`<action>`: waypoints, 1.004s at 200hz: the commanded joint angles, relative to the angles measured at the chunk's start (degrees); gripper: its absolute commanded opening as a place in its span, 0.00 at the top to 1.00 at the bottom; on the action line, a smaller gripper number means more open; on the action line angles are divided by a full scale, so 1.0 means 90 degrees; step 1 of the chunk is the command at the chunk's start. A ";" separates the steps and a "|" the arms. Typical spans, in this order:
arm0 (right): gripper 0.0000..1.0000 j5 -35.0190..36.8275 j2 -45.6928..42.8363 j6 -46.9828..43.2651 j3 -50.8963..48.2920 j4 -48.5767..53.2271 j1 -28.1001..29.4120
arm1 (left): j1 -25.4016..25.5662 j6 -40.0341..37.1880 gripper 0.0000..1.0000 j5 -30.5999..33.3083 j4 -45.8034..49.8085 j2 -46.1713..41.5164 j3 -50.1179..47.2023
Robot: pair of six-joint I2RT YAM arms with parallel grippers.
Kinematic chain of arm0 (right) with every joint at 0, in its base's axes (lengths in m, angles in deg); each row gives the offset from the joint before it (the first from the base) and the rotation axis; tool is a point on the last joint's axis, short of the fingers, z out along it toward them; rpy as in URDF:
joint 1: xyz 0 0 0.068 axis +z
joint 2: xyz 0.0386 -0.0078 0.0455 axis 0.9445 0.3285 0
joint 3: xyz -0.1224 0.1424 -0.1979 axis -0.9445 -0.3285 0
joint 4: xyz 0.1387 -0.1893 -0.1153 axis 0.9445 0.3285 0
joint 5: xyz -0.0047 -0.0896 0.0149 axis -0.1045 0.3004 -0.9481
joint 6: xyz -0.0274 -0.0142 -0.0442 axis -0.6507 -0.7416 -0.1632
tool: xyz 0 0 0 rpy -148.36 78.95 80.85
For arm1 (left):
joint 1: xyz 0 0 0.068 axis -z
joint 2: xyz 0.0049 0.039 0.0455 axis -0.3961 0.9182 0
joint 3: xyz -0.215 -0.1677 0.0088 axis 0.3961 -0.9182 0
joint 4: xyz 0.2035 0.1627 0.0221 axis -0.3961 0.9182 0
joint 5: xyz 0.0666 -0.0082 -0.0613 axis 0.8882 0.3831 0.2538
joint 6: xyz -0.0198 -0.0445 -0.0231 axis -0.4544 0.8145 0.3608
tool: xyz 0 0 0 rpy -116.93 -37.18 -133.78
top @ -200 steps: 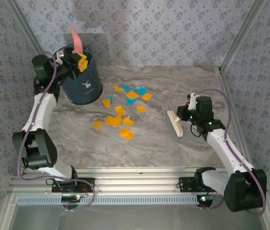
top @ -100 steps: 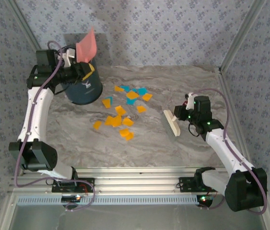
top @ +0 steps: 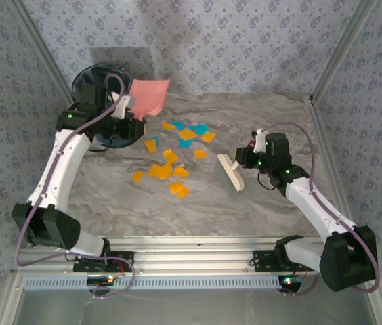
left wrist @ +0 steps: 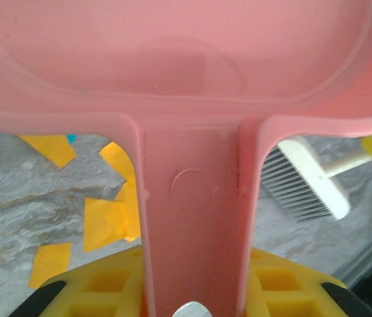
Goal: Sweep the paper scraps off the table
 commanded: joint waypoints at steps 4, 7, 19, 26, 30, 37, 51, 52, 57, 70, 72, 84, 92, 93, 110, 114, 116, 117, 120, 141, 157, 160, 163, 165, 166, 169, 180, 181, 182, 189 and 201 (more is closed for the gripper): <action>1.00 -0.0541 0.0296 0.0620 0.0328 -0.0801 0.0310 | 0.0219 -0.0561 1.00 0.0840 -0.0106 -0.0394 -0.0313; 1.00 -0.0570 0.0337 0.0669 0.0343 -0.0873 0.0352 | 0.0236 -0.0578 1.00 0.0891 -0.0154 -0.0426 -0.0364; 1.00 -0.0692 0.0543 0.0911 0.0382 -0.1162 0.0527 | 0.0269 -0.0614 1.00 0.1099 -0.0339 -0.0547 -0.0587; 1.00 -0.0766 0.0674 0.1042 0.0429 -0.1314 0.0623 | 0.0269 -0.0632 1.00 0.1147 -0.0428 -0.0600 -0.0705; 1.00 -0.0806 0.0754 0.1127 0.0459 -0.1388 0.0679 | 0.0267 -0.0644 1.00 0.1172 -0.0483 -0.0624 -0.0769; 1.00 -0.0880 0.0891 0.1270 0.0511 -0.1533 0.0786 | 0.0269 -0.0661 1.00 0.1188 -0.0589 -0.0679 -0.0897; 1.00 -0.1011 0.1164 0.1495 0.0625 -0.1810 0.0958 | 0.0269 -0.0656 1.00 0.1208 -0.0879 -0.0782 -0.1164; 1.00 -0.1015 0.1183 0.1518 0.0639 -0.1833 0.0965 | 0.0269 -0.0654 1.00 0.1213 -0.0894 -0.0788 -0.1177; 1.00 -0.1015 0.1288 0.1606 0.0677 -0.1913 0.1020 | 0.0269 -0.0639 1.00 0.1236 -0.0981 -0.0822 -0.1274; 1.00 -0.1080 0.1548 0.1926 0.0781 -0.2158 0.1132 | 0.0269 -0.0609 1.00 0.1262 -0.1109 -0.0870 -0.1431; 1.00 -0.1110 0.1601 0.1974 0.0804 -0.2205 0.1152 | 0.0264 -0.0605 1.00 0.1265 -0.1126 -0.0877 -0.1452; 1.00 -0.1151 0.1854 0.2195 0.0910 -0.2465 0.1286 | 0.0268 -0.0517 1.00 0.1371 -0.1223 -0.0925 -0.1570; 1.00 -0.1130 0.2021 0.2300 0.0981 -0.2620 0.1381 | 0.0277 -0.0465 1.00 0.1410 -0.1332 -0.0978 -0.1668; 1.00 -0.1128 0.2041 0.2316 0.0992 -0.2639 0.1396 | 0.0278 -0.0456 1.00 0.1411 -0.1340 -0.0984 -0.1683; 1.00 -0.1079 0.2458 0.2498 0.1233 -0.2810 0.1578 | 0.0296 -0.0380 1.00 0.1412 -0.1579 -0.1097 -0.1924; 1.00 -0.1073 0.2559 0.2545 0.1296 -0.2844 0.1612 | 0.0307 -0.0381 1.00 0.1426 -0.1577 -0.1103 -0.1940; 1.00 -0.1070 0.2613 0.2571 0.1318 -0.2863 0.1626 | 0.0313 -0.0380 1.00 0.1438 -0.1570 -0.1111 -0.1938; 1.00 -0.1069 0.2640 0.2584 0.1332 -0.2872 0.1636 | 0.0315 -0.0380 1.00 0.1445 -0.1562 -0.1109 -0.1945; 1.00 -0.1056 0.2714 0.2629 0.1370 -0.2915 0.1659 | 0.0326 -0.0384 1.00 0.1473 -0.1548 -0.1110 -0.1941; 1.00 -0.1012 0.3257 0.2887 0.1579 -0.3344 0.1788 | 0.0391 -0.0380 1.00 0.1600 -0.1553 -0.1136 -0.2027; 1.00 -0.0961 0.3612 0.3033 0.1752 -0.3532 0.1833 | 0.0430 -0.0375 1.00 0.1625 -0.1574 -0.1146 -0.2051; 1.00 -0.0949 0.3669 0.3056 0.1782 -0.3544 0.1840 | 0.0437 -0.0375 1.00 0.1636 -0.1571 -0.1146 -0.2065; 1.00 -0.0920 0.3723 0.3064 0.1805 -0.3554 0.1848 | 0.0444 -0.0378 1.00 0.1637 -0.1578 -0.1149 -0.2070; 1.00 -0.0900 0.3756 0.3069 0.1824 -0.3555 0.1846 | 0.0445 -0.0386 1.00 0.1645 -0.1575 -0.1147 -0.2076; 1.00 -0.0891 0.3768 0.3072 0.1828 -0.3556 0.1844 | 0.0450 -0.0383 1.00 0.1646 -0.1574 -0.1146 -0.2077; 1.00 -0.0858 0.3818 0.3084 0.1846 -0.3550 0.1851 | 0.0454 -0.0380 1.00 0.1652 -0.1579 -0.1146 -0.2083; 1.00 -0.0737 0.3937 0.3100 0.1872 -0.3492 0.1847 | 0.0464 -0.0389 1.00 0.1686 -0.1559 -0.1137 -0.2088; 1.00 -0.0717 0.3947 0.3092 0.1872 -0.3485 0.1849 | 0.0464 -0.0389 1.00 0.1686 -0.1557 -0.1137 -0.2088; 1.00 -0.0702 0.3956 0.3088 0.1867 -0.3476 0.1846 | 0.0464 -0.0389 1.00 0.1686 -0.1556 -0.1132 -0.2088; 1.00 -0.0596 0.3997 0.3075 0.1863 -0.3410 0.1834 | 0.0474 -0.0398 1.00 0.1686 -0.1536 -0.1131 -0.2087; 1.00 -0.0446 0.4075 0.3024 0.1843 -0.3259 0.1805 | 0.0483 -0.0414 1.00 0.1705 -0.1535 -0.1117 -0.2088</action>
